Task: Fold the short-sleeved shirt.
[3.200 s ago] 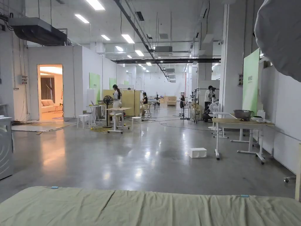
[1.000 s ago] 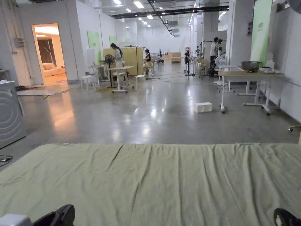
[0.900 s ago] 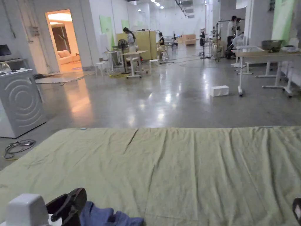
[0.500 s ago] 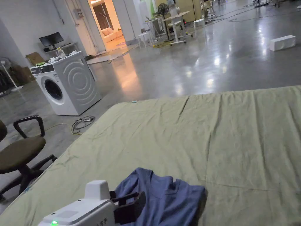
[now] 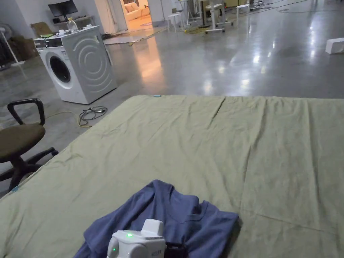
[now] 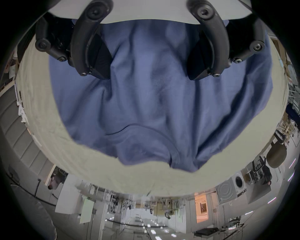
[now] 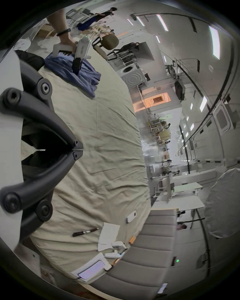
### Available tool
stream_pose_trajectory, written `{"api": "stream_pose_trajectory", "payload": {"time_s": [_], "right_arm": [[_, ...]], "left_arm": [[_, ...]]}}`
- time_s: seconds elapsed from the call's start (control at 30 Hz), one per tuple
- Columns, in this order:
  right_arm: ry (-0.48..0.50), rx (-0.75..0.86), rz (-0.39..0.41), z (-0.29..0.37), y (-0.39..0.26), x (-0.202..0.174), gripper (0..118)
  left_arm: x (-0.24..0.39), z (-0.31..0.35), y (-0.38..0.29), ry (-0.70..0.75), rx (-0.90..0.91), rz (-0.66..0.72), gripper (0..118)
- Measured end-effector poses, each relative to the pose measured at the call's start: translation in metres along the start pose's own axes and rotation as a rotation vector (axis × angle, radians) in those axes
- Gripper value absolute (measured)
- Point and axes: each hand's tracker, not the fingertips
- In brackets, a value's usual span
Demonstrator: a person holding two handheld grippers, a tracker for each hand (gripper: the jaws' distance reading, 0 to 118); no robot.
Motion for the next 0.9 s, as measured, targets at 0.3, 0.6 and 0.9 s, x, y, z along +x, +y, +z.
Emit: {"api": "stream_pose_trajectory", "payload": {"time_s": [0.3,0.6,0.9], "right_arm": [[-0.01,-0.069,0.037,-0.003,-0.022,0.006,0],[-0.014,-0.025,0.066,0.081,-0.035,0.037,0],[-0.077,-0.014,-0.003,0.11,-0.057,0.062,0]], "left_arm": [[0.004,0.011,0.009,-0.011,0.025,-0.011,5],[-0.046,0.109,0.059,-0.194,0.285,0.394,4],[0.028,0.174,0.152,-0.29,0.47,0.19,3]]}}
